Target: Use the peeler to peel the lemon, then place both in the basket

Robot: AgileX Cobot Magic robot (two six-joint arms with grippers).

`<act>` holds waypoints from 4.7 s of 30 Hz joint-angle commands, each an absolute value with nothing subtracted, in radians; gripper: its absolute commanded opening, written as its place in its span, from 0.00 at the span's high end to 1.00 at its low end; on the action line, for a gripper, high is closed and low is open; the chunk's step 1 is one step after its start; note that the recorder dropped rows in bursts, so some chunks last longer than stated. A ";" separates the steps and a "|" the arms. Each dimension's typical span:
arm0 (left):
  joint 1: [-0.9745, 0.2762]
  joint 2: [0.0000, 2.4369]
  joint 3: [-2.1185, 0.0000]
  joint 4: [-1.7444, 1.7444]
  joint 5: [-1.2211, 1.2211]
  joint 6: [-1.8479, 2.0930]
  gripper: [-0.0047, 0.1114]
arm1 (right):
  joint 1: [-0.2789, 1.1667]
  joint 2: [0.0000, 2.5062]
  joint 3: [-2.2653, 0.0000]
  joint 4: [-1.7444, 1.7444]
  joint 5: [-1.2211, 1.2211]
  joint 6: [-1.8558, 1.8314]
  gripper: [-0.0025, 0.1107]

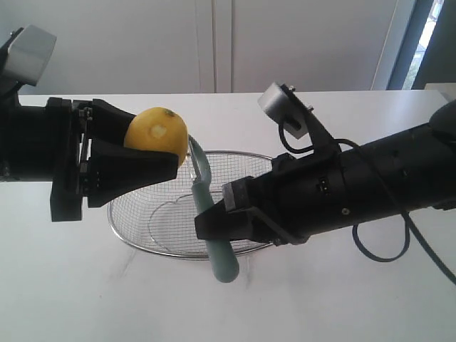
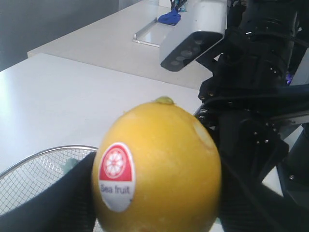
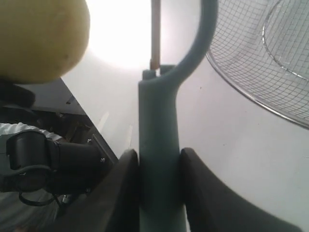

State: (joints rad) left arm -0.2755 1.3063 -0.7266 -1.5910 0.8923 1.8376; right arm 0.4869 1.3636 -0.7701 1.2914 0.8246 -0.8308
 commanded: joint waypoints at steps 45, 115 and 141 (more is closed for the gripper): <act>-0.281 1.306 -0.722 -1.615 0.911 1.840 0.96 | 0.489 1.201 -0.772 1.311 0.790 -0.849 0.98; -0.281 1.306 -0.722 -1.615 0.913 1.840 0.96 | 0.489 1.162 -0.767 1.241 0.744 -0.803 0.98; -0.281 1.306 -0.722 -1.615 0.913 1.840 0.96 | 0.489 1.223 -0.767 1.069 0.661 -0.691 0.98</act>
